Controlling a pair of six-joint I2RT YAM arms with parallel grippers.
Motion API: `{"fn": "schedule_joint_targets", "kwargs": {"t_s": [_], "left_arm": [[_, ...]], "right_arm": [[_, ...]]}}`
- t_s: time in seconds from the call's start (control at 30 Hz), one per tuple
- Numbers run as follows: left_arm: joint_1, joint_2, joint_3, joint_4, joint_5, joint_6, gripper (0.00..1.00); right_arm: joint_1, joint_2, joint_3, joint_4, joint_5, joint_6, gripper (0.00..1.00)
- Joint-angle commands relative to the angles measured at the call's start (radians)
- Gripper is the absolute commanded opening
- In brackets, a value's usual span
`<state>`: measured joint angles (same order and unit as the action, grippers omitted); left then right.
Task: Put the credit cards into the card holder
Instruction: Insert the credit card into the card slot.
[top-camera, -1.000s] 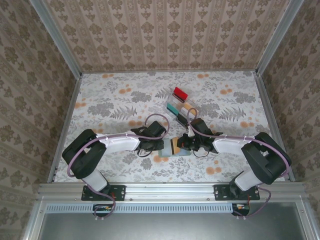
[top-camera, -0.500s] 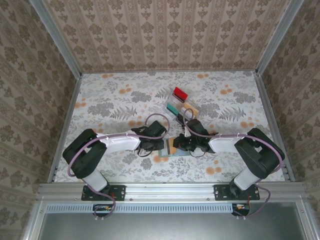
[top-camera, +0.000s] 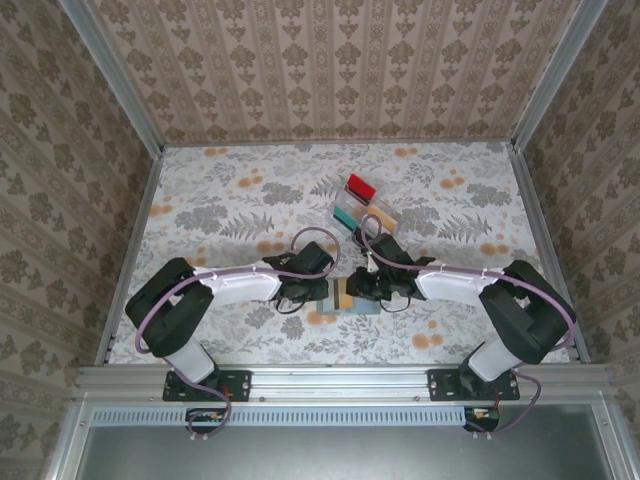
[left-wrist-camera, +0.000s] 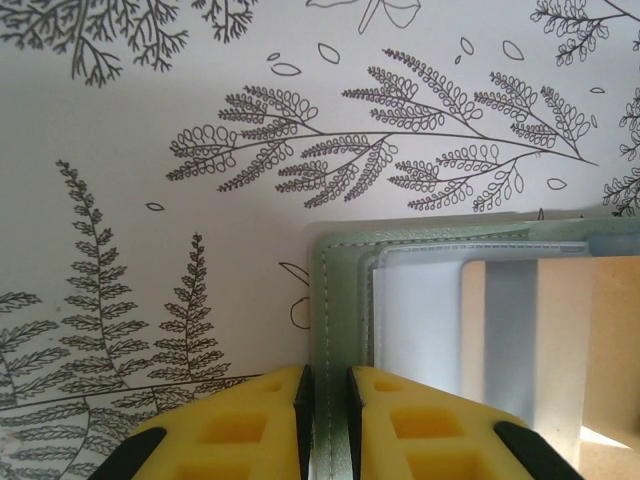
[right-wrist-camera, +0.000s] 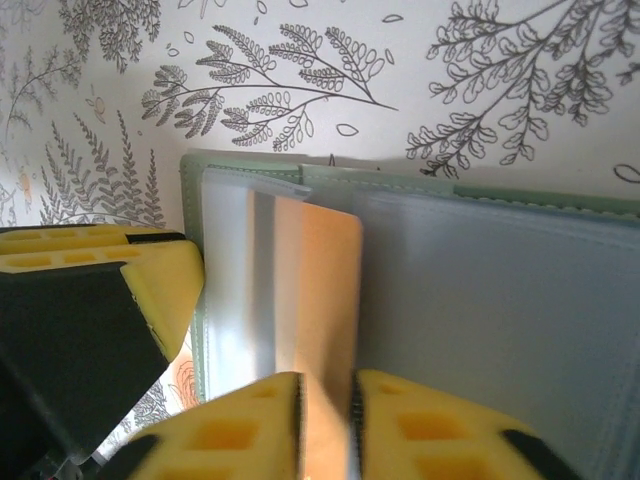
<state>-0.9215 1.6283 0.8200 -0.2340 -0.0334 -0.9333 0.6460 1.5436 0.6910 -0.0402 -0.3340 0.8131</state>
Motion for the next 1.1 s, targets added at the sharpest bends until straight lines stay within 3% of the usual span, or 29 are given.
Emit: {"fn": "schedule_joint_targets", "kwargs": {"t_s": [0.0, 0.37, 0.87, 1.07], "left_arm": [[-0.010, 0.024, 0.007, 0.010, 0.018, 0.013, 0.20], [-0.013, -0.023, -0.012, 0.028, 0.000, 0.002, 0.32], [-0.012, -0.012, -0.015, 0.010, -0.003, -0.009, 0.32], [-0.012, 0.014, -0.011, -0.022, -0.019, -0.012, 0.28]], "right_arm": [[0.004, 0.002, 0.008, -0.032, 0.005, -0.013, 0.13], [0.027, 0.075, 0.044, 0.051, -0.050, 0.020, 0.10], [0.057, 0.115, 0.079, 0.065, -0.037, 0.137, 0.15], [0.056, 0.005, 0.121, -0.150, 0.070, 0.019, 0.23]]}}
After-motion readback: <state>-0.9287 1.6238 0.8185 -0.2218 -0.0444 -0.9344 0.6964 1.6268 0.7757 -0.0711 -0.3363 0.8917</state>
